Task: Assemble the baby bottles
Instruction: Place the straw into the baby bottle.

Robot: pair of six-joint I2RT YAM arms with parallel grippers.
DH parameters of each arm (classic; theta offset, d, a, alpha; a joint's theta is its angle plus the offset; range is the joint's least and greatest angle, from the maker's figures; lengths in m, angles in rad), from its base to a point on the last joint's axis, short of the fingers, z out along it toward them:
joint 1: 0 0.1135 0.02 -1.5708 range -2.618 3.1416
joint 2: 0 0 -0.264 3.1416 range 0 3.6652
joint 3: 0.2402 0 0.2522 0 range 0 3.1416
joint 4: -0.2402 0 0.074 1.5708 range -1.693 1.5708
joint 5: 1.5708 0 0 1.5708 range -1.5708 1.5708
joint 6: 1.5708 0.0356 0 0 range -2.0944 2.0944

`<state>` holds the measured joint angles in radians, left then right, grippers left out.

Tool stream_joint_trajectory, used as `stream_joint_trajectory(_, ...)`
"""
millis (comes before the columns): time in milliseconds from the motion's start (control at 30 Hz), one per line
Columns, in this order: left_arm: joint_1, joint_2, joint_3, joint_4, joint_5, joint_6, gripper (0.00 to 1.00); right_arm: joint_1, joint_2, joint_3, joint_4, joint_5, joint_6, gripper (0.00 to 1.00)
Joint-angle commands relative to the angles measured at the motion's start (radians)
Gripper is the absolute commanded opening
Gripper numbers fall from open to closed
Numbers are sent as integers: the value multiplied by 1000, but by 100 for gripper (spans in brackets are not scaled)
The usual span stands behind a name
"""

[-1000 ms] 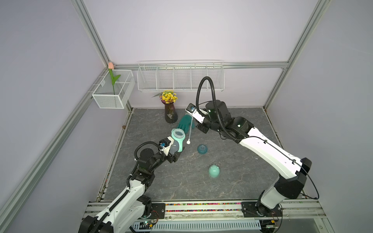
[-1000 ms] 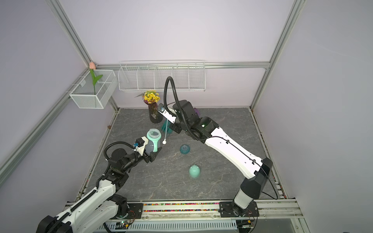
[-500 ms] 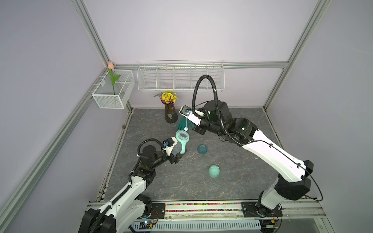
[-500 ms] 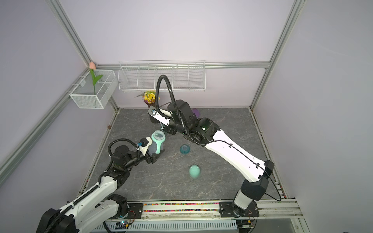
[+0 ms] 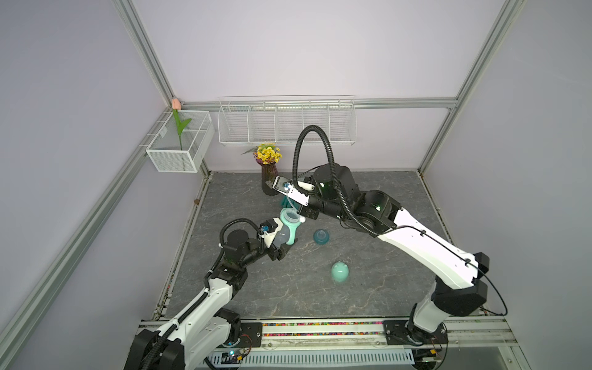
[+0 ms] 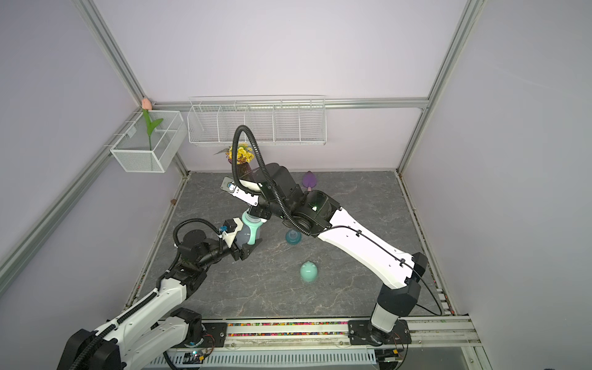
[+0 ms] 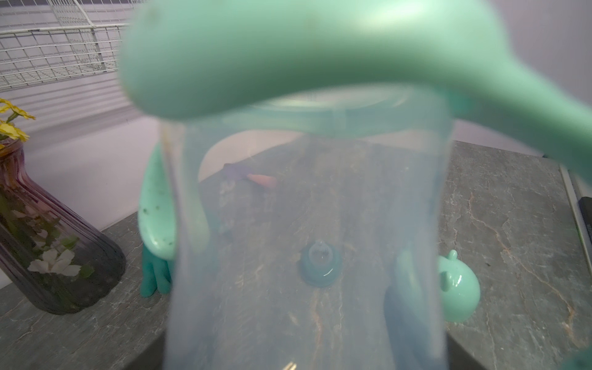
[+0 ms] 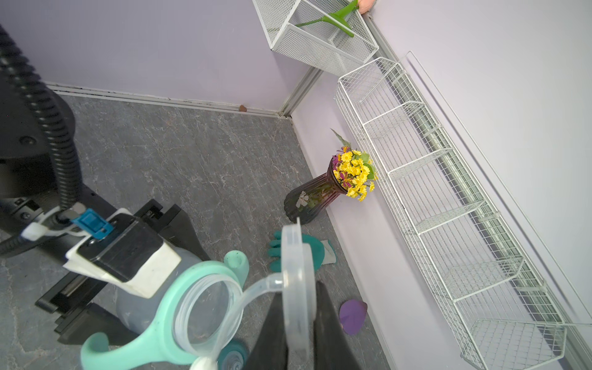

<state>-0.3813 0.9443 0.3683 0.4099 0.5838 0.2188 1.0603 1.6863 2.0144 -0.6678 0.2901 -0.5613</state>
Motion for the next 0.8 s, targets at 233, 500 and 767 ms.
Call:
stream_joint_trajectory(233,4,-6,37,-13,22,31,0,11,-2,24,20,21,-52,7)
stream_joint_trajectory(500,3,-3,33,-16,10,36,0,17,-34,15,29,49,-72,7)
stream_joint_trajectory(767,3,11,37,-17,16,39,0,27,-52,10,43,47,-80,7)
